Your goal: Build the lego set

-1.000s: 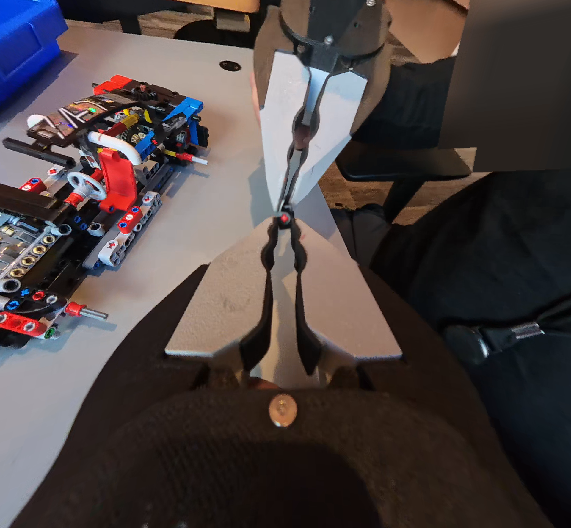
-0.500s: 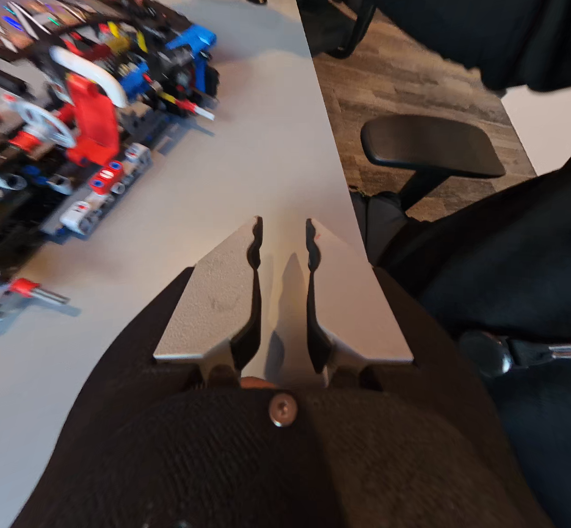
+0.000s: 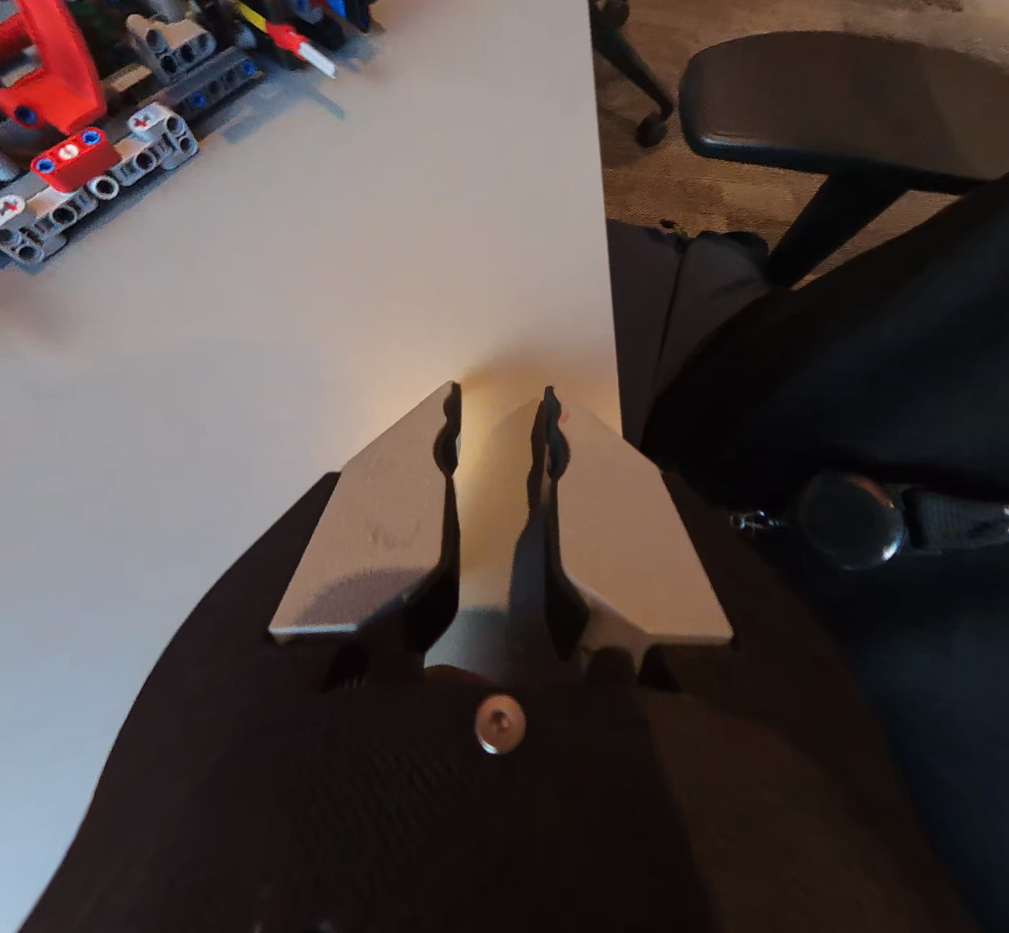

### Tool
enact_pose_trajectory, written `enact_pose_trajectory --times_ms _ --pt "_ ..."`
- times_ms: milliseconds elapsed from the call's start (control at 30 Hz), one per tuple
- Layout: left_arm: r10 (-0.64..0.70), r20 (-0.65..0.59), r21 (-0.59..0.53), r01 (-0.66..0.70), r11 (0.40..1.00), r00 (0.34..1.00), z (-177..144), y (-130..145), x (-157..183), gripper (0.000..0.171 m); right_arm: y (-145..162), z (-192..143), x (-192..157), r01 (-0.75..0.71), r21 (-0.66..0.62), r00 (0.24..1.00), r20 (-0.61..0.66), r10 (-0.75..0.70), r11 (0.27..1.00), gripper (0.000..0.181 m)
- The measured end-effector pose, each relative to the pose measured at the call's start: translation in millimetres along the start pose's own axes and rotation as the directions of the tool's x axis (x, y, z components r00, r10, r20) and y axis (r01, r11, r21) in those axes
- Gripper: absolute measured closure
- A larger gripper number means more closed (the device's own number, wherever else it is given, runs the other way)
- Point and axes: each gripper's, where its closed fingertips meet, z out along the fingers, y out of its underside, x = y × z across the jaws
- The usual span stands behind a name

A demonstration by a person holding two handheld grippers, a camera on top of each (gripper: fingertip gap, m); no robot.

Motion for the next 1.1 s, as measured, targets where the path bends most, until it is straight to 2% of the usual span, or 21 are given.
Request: enact_pose_trajectory --times_ms 100,233,400,533,600,733,833,933,1033,1100 --pt "-0.054 0.058 0.017 0.053 0.998 0.997 -11.9 5.9 1.0 0.141 2.1 1.0 -33.7 -0.036 -0.023 0.999 -0.006 0.036 0.999 0.181" --pt "-0.18 0.13 0.116 0.166 0.979 0.975 -22.2 -1.6 4.4 0.131 -5.4 8.6 -97.5 -0.149 -0.011 0.988 0.029 0.149 0.989 0.181" --pt "-0.234 0.307 0.236 0.164 0.958 0.923 -28.3 -17.8 -5.4 0.112 -29.0 18.4 -164.3 -0.238 0.073 0.965 0.13 0.227 0.969 0.181" --pt "-0.187 0.492 0.192 0.103 0.976 0.85 -35.5 -7.0 -26.7 0.106 -52.8 20.2 -196.9 -0.311 0.144 0.93 0.251 0.269 0.939 0.181" --pt "-0.147 0.551 0.147 0.077 0.986 0.822 -44.6 2.8 -38.6 0.11 -61.5 23.5 -206.6 -0.318 0.169 0.923 0.278 0.265 0.933 0.181" --pt "-0.15 0.61 0.137 0.083 0.987 0.778 -66.5 18.9 -61.7 0.118 -79.2 30.7 -221.1 -0.352 0.213 0.898 0.352 0.264 0.912 0.181" --pt "-0.148 0.669 0.105 0.105 0.989 0.729 -81.3 35.7 -87.4 0.118 -87.2 27.5 -210.5 -0.385 0.264 0.893 0.348 0.285 0.884 0.181" --pt "-0.154 0.687 0.06 0.156 0.986 0.71 -90.1 54.3 -103.7 0.11 -96.0 17.1 -193.3 -0.462 0.339 0.866 0.371 0.335 0.82 0.181" --pt "-0.145 0.712 0.069 0.136 0.988 0.687 -105.6 52.0 -100.5 0.109 -102.8 7.7 -183.0 -0.514 0.404 0.845 0.392 0.364 0.757 0.181" --pt "-0.088 0.722 0.073 0.051 0.996 0.686 -111.1 31.6 -84.9 0.106 -106.2 4.4 -180.7 -0.531 0.432 0.837 0.401 0.372 0.729 0.181"
